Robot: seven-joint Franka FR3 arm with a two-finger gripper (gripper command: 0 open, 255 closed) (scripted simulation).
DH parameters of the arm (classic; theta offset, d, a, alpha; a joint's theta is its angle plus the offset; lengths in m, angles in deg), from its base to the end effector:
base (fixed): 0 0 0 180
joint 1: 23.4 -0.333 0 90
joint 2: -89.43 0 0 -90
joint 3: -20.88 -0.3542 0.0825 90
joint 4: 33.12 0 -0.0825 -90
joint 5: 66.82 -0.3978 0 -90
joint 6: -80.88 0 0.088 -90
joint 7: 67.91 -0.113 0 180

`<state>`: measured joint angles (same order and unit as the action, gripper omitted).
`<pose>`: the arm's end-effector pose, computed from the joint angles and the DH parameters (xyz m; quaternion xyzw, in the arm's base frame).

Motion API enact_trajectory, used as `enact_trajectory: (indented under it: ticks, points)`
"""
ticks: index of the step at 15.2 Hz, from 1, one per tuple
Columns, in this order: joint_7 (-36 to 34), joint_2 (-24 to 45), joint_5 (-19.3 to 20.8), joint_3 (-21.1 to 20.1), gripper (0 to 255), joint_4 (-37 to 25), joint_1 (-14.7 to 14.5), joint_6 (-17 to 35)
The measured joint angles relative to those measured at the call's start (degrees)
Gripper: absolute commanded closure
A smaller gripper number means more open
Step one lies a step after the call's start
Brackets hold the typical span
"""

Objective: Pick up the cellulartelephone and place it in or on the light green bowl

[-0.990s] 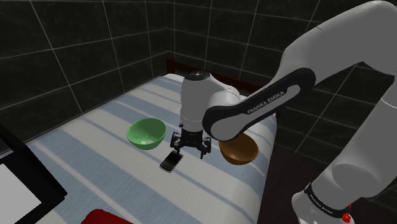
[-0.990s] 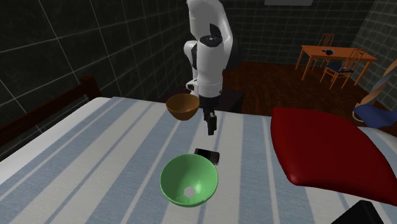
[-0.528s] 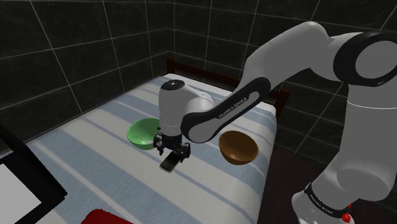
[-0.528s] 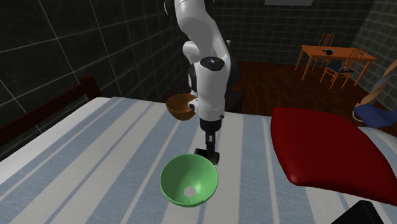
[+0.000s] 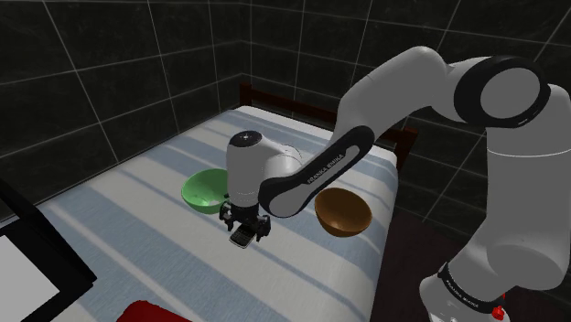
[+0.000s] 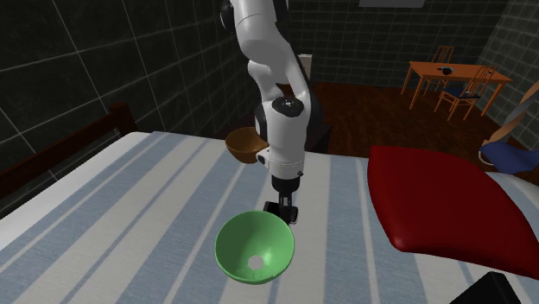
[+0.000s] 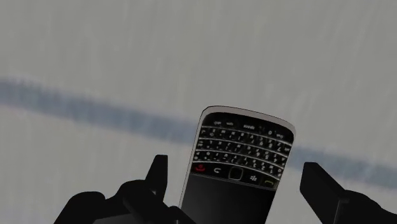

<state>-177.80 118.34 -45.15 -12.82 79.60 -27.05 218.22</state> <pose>0.5252 0.3683 0.2720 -0.8650 0.5014 0.0008 0.0195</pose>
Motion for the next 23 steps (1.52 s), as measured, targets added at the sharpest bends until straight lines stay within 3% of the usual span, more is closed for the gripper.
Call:
enact_trajectory:
  ticks: [6, 7, 17, 23]
  points:
    - [-0.3, 0.6, 0.4, 0.4, 0, -0.2, -0.3, 0.4]
    - [-0.3, 0.6, 0.4, 0.4, 255, -0.2, -0.3, 0.4]
    - [-0.3, 0.6, 0.4, 0.3, 255, -0.2, -0.3, 0.4]
    - [1.1, -2.2, -1.8, -1.3, 255, -0.3, 1.0, -2.2]
